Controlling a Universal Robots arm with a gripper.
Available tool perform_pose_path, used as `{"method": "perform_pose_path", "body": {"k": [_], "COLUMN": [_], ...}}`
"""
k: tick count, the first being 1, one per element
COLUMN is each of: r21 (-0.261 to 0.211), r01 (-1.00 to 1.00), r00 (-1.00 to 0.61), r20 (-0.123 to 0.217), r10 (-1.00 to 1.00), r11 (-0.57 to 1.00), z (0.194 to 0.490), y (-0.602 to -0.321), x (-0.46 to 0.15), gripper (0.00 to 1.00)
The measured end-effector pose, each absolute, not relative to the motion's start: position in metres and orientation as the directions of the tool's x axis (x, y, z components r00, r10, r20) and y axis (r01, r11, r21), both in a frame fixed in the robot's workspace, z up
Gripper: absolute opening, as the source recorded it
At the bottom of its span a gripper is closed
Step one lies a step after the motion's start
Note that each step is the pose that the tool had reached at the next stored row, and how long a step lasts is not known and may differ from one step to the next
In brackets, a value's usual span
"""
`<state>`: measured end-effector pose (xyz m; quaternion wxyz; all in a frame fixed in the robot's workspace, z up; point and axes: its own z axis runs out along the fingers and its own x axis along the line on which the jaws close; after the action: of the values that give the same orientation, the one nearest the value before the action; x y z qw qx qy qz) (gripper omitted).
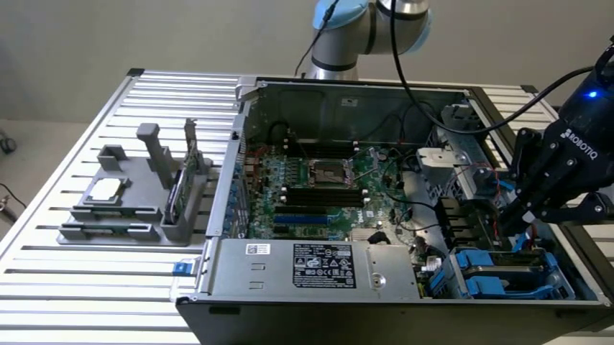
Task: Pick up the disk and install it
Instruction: 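Insert the second disk wire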
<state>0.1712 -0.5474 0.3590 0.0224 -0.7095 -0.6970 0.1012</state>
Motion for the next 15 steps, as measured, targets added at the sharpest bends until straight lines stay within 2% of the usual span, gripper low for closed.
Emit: {"method": "perform_pose_path", "body": {"k": [15], "r21": [-0.201], "r01": [0.979], "r00": [0.005], "r20": [-0.097], "r10": [0.995], "r11": [-0.025], "z": [0.351], "y": [-0.566], "x": [0.179], "gripper": [0.16]}}
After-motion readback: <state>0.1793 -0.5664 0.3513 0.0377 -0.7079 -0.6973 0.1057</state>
